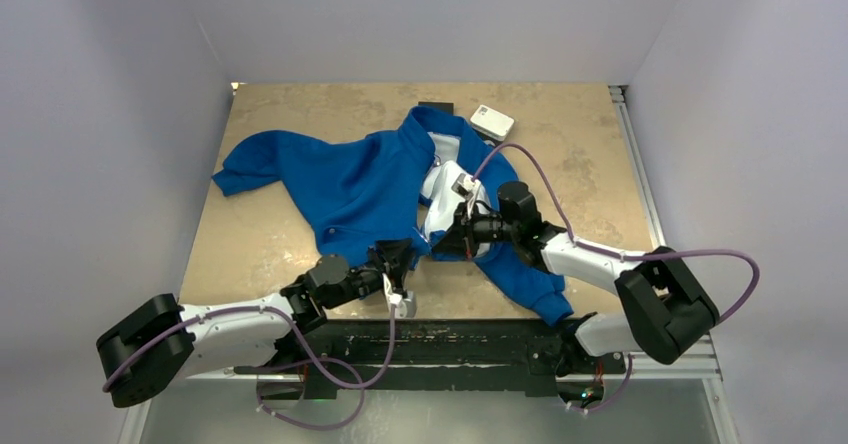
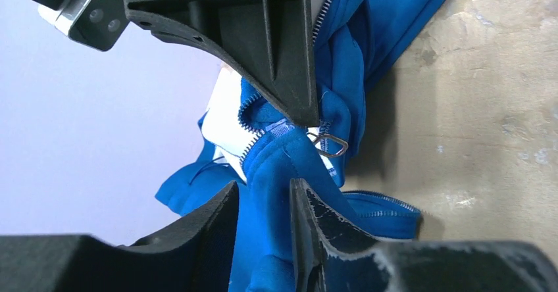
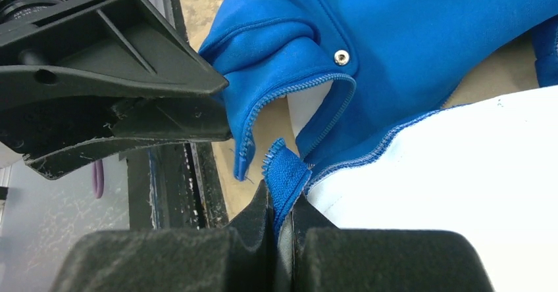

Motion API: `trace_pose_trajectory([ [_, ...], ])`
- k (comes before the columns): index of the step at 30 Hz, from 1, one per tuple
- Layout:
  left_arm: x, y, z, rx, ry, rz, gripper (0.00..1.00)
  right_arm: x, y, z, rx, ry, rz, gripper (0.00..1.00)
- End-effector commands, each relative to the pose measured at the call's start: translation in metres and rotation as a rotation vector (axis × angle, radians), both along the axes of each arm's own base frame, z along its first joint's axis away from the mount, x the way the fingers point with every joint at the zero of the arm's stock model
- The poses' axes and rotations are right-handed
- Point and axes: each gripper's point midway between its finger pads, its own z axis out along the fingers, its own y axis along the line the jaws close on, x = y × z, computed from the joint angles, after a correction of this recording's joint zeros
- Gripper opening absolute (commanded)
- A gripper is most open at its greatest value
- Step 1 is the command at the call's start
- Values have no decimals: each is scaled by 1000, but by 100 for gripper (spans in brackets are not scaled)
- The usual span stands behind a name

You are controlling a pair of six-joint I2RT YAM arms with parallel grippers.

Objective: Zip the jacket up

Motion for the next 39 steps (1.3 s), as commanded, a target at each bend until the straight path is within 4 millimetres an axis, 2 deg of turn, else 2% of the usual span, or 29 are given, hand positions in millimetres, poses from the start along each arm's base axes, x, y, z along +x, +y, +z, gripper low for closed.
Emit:
trace_pose_trajectory([
  [1,-7,-8,4,-20,38,-46,29,2,4,11,24,-37,23,0],
  [4,-10,-13,-1,-15,66,-72,30,0,7,12,37,-30,32,0],
  [10,-10,-21,-12,-47,220,-52,62,-1,11,9,38,-22,45,0],
  [14,-19,-21,-28,-28,299,-71,69,-2,11,6,32,-17,46,0],
  [19,-26,-18,-43,10,274,-110,75,-3,8,2,17,-12,42,0],
  [25,-15,-18,-35,-13,194,-80,77,-5,9,2,27,-8,48,0],
  [28,-11,-17,-40,-5,193,-59,77,-6,11,2,39,-1,58,0],
  [39,-1,-27,-16,-83,151,-45,78,-15,17,1,56,17,83,0],
])
